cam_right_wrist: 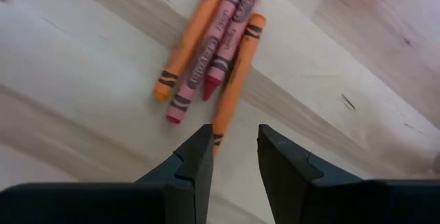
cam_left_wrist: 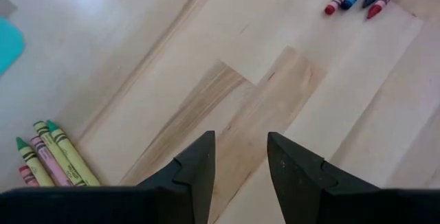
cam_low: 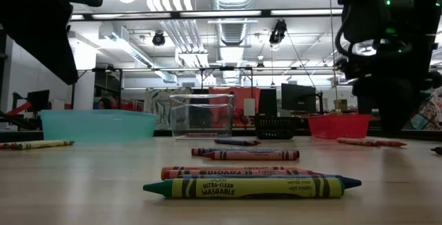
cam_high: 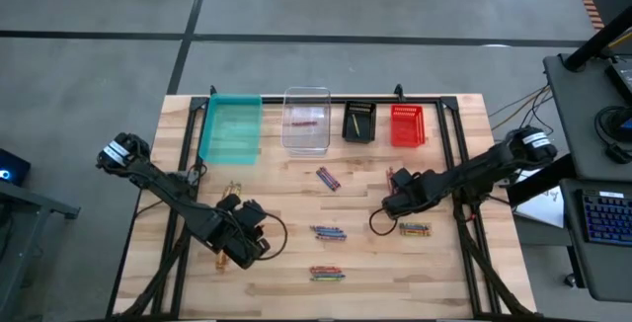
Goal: Sort crayons
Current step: Put the orange crayon into the orange bin
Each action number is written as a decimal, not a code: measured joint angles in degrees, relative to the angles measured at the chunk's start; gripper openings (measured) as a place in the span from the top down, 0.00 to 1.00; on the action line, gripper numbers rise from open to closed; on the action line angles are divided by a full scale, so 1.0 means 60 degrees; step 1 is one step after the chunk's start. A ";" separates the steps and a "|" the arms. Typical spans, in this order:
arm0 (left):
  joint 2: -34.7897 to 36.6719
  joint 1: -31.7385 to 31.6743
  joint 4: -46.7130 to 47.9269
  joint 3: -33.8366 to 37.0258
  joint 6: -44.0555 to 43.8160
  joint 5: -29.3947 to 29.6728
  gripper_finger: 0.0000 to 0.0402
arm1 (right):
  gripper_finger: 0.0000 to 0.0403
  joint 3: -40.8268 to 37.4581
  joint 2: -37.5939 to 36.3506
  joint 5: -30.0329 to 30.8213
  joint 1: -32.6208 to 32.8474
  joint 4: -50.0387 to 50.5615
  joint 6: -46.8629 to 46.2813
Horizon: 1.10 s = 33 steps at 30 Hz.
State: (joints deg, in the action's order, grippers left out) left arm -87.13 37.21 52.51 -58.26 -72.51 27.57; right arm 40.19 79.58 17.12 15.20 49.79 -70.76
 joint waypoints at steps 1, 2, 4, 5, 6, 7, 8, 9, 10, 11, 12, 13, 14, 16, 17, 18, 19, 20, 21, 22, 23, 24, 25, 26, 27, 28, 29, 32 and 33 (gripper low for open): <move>0.0000 0.0000 0.0000 0.0000 -0.0005 0.0000 0.71 | 0.74 -0.0068 0.0026 0.0000 0.0000 -0.0105 -0.0027; 0.0000 0.0000 0.0000 0.0000 -0.0007 0.0000 0.71 | 0.74 -0.0133 0.0052 -0.0029 0.0000 -0.0213 -0.0029; 0.0000 0.0004 -0.0004 0.0000 -0.0015 0.0000 0.71 | 0.75 -0.0225 0.0096 -0.0085 0.0000 -0.0324 -0.0027; 0.0000 0.0000 -0.0014 0.0000 -0.0018 -0.0003 0.71 | 0.75 -0.0265 0.0123 -0.0092 0.0000 -0.0378 -0.0033; 0.0000 0.0000 -0.0034 0.0000 -0.0025 0.0000 0.71 | 0.76 -0.0288 0.0134 -0.0095 0.0000 -0.0404 -0.0033; 0.0000 0.0000 -0.0066 0.0000 -0.0039 0.0000 0.71 | 0.76 -0.0310 0.0134 -0.0096 0.0000 -0.0419 -0.0033; 0.0000 0.0000 -0.0073 0.0000 -0.0069 -0.0003 0.71 | 0.76 -0.0329 0.0134 -0.0095 0.0000 -0.0428 -0.0033; 0.0000 0.0000 -0.0075 0.0004 -0.0073 -0.0002 0.71 | 0.76 -0.0342 0.0134 -0.0095 0.0000 -0.0452 -0.0030; 0.0000 0.0004 -0.0080 0.0002 -0.0076 0.0000 0.71 | 0.77 -0.0358 0.0134 -0.0092 0.0001 -0.0478 -0.0020; 0.0000 0.0000 -0.0080 0.0003 -0.0076 -0.0001 0.71 | 0.77 -0.0387 0.0134 -0.0087 0.0001 -0.0514 0.0057; 0.0000 0.0000 -0.0087 0.0000 -0.0073 -0.0004 0.71 | 0.78 -0.0437 0.0131 -0.0072 0.0004 -0.0581 0.0134; 0.0000 0.0000 -0.0091 -0.0001 -0.0073 -0.0003 0.71 | 0.78 -0.0505 0.0130 -0.0056 0.0004 -0.0690 0.0148; 0.0000 0.0000 -0.0091 -0.0009 -0.0073 -0.0004 0.71 | 0.79 -0.0569 0.0125 -0.0045 0.0004 -0.0788 0.0146; 0.0000 0.0004 -0.0131 -0.0025 -0.0073 0.0000 0.71 | 0.81 -0.0675 0.0108 -0.0029 0.0007 -0.0931 0.0142; 0.0000 0.0004 -0.0138 -0.0025 -0.0073 -0.0004 0.71 | 0.82 -0.0706 0.0112 -0.0029 0.0011 -0.0952 0.0086; 0.0000 0.0004 -0.0155 -0.0025 -0.0073 -0.0004 0.71 | 0.83 -0.0730 0.0112 -0.0032 0.0011 -0.0964 0.0027; 0.0000 0.0004 -0.0176 -0.0025 -0.0073 -0.0004 0.71 | 0.84 -0.0741 0.0112 -0.0035 0.0011 -0.0964 -0.0022; 0.0000 0.0004 -0.0226 -0.0025 -0.0073 -0.0004 0.71 | 0.85 -0.0743 0.0110 -0.0043 0.0011 -0.0964 -0.0034; 0.0000 0.0004 -0.0300 -0.0025 -0.0070 -0.0004 0.71 | 0.87 -0.0744 0.0105 -0.0055 0.0011 -0.0968 -0.0034; 0.0000 0.0004 -0.0388 -0.0025 -0.0047 -0.0004 0.71 | 0.88 -0.0744 0.0105 -0.0072 0.0011 -0.0975 -0.0042; 0.0000 0.0004 -0.0498 -0.0025 0.0023 -0.0004 0.71 | 0.90 -0.0744 0.0105 -0.0086 0.0011 -0.0982 -0.0078; 0.0000 0.0004 -0.0615 -0.0025 0.0118 -0.0007 0.71 | 0.92 -0.0744 0.0105 -0.0091 0.0011 -0.0985 -0.0120; 0.0000 0.0004 -0.0720 -0.0025 0.0203 0.0000 0.71 | 0.93 -0.0744 0.0105 -0.0091 0.0011 -0.0985 -0.0158; 0.0000 0.0004 -0.0780 -0.0025 0.0260 0.0006 0.71 | 0.95 -0.0744 0.0105 -0.0091 0.0008 -0.0977 -0.0175; 0.0000 0.0004 -0.0803 -0.0025 0.0314 0.0033 0.71 | 0.96 -0.0746 0.0105 -0.0091 0.0007 -0.0969 -0.0177; 0.0000 0.0004 -0.0833 -0.0025 0.0347 0.0062 0.71 | 0.97 -0.0748 0.0105 -0.0090 0.0011 -0.0964 -0.0194; 0.0000 0.0004 -0.0849 -0.0025 0.0396 0.0073 0.71 | 0.97 -0.0748 0.0103 -0.0091 0.0007 -0.0960 -0.0212; 0.0000 0.0004 -0.0853 -0.0025 0.0466 0.0076 0.71 | 0.97 -0.0751 0.0065 -0.0095 0.0007 -0.0949 -0.0215; 0.0000 0.0004 -0.0861 -0.0025 0.0467 0.0079 0.71 | 0.97 -0.0755 0.0020 -0.0098 0.0007 -0.0945 -0.0222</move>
State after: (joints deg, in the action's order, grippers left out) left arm -87.13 37.23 47.35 -58.41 -69.71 28.04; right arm 35.66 79.70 16.54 15.25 44.12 -72.09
